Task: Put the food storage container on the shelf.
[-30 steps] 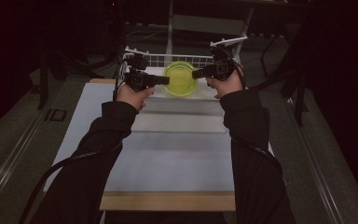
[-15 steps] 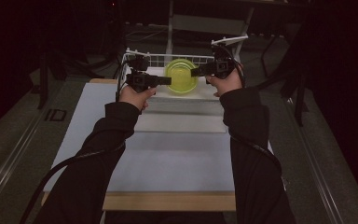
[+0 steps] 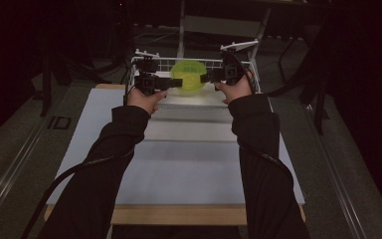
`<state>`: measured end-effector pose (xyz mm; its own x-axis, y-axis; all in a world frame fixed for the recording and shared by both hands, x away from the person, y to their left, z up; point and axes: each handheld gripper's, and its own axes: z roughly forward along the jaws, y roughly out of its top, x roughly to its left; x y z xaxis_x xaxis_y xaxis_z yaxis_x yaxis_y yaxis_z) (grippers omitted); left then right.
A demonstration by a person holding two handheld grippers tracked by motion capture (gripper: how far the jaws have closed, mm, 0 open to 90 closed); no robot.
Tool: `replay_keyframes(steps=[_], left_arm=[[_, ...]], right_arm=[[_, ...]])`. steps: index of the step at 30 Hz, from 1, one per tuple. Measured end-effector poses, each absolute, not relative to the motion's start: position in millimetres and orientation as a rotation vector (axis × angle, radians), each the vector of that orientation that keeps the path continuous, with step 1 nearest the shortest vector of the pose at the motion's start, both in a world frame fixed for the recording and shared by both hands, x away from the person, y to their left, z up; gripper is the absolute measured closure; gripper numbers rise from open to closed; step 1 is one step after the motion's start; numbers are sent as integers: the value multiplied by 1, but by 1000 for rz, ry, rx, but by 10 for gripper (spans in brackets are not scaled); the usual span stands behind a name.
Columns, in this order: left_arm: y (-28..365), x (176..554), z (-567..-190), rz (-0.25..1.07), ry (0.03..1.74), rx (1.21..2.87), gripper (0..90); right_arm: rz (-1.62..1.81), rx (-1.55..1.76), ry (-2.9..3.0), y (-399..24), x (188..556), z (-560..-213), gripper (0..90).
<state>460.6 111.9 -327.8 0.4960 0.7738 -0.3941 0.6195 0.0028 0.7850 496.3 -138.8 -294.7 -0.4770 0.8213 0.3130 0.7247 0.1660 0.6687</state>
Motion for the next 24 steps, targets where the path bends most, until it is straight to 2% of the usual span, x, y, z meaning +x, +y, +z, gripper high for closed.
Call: replay_keyframes(steps=[3,4,24], left_arm=[[113,461,-328,184,1205,1687,467],[114,461,-327,225,1209,1672,439],[120,451,-315,284,1153,1615,412]], right_arm=[[1222,1547,2297,-139,496,-297,535],[1241,1548,2302,-138,496,-298,532],[1327,1534,2256,-143,486,-289,446]])
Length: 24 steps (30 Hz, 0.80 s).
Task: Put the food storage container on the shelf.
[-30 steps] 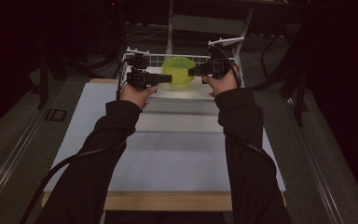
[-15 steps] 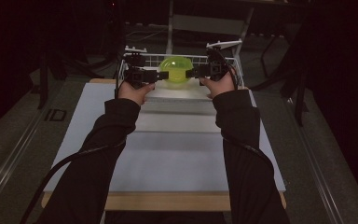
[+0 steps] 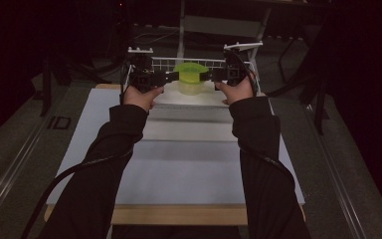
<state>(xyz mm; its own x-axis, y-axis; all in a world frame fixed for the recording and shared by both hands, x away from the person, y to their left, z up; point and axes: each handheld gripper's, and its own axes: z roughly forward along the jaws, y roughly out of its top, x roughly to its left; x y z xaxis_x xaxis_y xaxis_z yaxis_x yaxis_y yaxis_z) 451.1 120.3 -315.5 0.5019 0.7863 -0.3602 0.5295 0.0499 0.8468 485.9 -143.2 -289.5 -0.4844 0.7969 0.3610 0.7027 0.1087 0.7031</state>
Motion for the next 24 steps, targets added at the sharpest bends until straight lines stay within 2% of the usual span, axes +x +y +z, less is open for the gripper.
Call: replay_keyframes(steps=[6,12,14,18,24], left_arm=[[122,440,-315,267,1113,1609,410],[123,422,-328,238,1009,1593,377],[124,416,-334,217,933,1600,311],[123,406,-341,211,882,1606,256],[123,388,-347,241,814,1608,42]], right_arm=[[1328,1465,2252,-146,475,-280,393],[1358,1404,2272,-150,459,-283,381],[1370,1382,2270,-152,451,-286,377],[1370,1322,2295,-154,437,-294,318],[1416,1192,2353,-152,417,-305,207]])
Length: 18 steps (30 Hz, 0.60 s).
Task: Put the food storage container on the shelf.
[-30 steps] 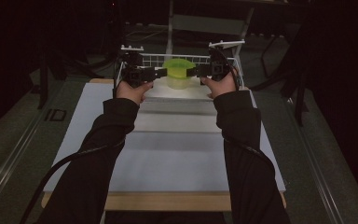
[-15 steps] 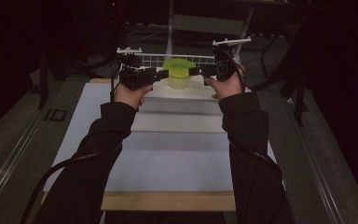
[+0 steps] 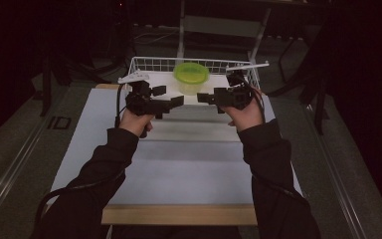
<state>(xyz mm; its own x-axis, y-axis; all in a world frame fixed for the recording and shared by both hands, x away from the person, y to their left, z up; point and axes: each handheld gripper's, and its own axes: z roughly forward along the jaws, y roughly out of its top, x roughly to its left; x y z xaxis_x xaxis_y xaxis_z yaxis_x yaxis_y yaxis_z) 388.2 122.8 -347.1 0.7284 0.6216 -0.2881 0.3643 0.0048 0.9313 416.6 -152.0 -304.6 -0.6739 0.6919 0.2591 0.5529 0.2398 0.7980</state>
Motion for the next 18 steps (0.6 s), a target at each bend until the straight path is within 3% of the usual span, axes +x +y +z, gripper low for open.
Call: replay_keyframes(steps=[18], left_arm=[[114,336,-374,229,678,1691,23]], right_arm=[[1412,927,2369,-156,356,-349,193]])
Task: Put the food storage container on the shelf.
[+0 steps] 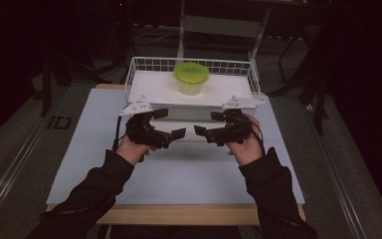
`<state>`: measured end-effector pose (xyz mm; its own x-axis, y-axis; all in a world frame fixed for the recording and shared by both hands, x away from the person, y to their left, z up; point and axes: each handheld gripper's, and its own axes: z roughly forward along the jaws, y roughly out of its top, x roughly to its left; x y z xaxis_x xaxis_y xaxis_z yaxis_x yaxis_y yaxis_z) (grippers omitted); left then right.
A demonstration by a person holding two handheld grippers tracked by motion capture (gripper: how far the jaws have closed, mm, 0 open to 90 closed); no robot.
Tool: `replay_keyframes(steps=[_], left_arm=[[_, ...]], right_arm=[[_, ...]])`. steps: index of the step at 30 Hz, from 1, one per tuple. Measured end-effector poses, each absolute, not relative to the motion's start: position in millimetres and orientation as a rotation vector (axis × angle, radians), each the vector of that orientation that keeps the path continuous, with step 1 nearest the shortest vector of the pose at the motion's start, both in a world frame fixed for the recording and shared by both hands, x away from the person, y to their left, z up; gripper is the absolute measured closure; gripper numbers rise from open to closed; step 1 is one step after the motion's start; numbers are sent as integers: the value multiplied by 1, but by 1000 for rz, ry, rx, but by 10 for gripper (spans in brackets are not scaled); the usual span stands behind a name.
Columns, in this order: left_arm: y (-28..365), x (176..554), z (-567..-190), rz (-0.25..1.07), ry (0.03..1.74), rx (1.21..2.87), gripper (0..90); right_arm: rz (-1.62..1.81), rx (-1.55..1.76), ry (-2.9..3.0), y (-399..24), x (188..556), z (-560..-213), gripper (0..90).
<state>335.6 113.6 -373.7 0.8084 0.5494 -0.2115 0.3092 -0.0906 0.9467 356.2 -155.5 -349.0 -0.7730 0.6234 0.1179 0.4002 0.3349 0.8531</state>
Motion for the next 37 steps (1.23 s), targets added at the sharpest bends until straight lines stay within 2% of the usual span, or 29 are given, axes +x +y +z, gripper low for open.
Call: replay_keyframes(steps=[4,24,37], left_arm=[[113,329,-378,236,662,1703,23],[121,282,-461,200,596,1847,23],[135,271,-474,253,608,1824,23]], right_arm=[[1424,918,2363,-160,351,-355,190],[1389,895,2333,-196,301,-440,186],[1305,847,2349,-195,297,-462,186]])
